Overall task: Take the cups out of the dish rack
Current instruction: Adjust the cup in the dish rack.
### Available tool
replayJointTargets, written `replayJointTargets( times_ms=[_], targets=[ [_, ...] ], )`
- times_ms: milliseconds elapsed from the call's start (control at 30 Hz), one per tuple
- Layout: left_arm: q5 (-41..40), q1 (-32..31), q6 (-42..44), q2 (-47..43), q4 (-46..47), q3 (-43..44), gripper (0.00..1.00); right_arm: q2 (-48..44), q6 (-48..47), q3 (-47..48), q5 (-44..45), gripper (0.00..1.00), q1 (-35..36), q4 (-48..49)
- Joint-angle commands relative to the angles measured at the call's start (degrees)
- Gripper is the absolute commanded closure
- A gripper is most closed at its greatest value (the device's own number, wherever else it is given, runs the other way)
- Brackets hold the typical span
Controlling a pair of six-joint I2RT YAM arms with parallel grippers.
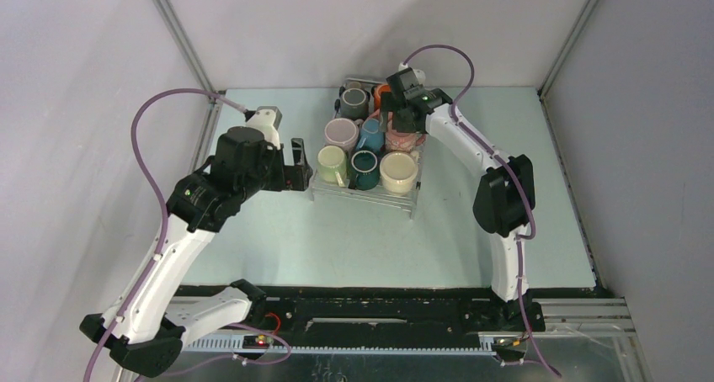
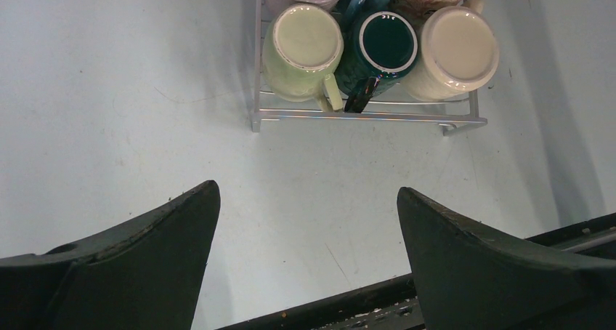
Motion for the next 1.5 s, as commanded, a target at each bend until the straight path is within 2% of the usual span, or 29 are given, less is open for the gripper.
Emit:
replayJointTargets(
  times_ms=[0, 600, 900, 1167, 1467],
  targets=[
    [1.03, -0.35, 1.25, -0.62, 2.19, -1.31, 0.00, -3.87, 1.18, 2.58, -1.57, 0.00, 0.20, -1.69],
    [1.52, -0.33, 1.77, -0.90, 3.01, -2.55, 0.00, -4.54, -1.02, 5.78, -3.15, 0.00, -0.08, -4.62],
    [1.89, -0.32, 2.09, -1.27, 3.05, -2.98, 0.00, -4.07, -4.28, 7.64, -6.67, 0.00, -1.53, -4.64],
    [2.05, -0.31, 3.20, -1.85, 1.30, -2.22, 0.00, -15.05, -11.66, -7.89, -18.90, 0.00, -7.92, 9.98],
    [2.95, -0.31, 4.32, -0.82, 0.99, -1.07, 0.00, -22.48, -15.52, -25.21, -19.60, 0.01, -13.93, 23.46]
  ],
)
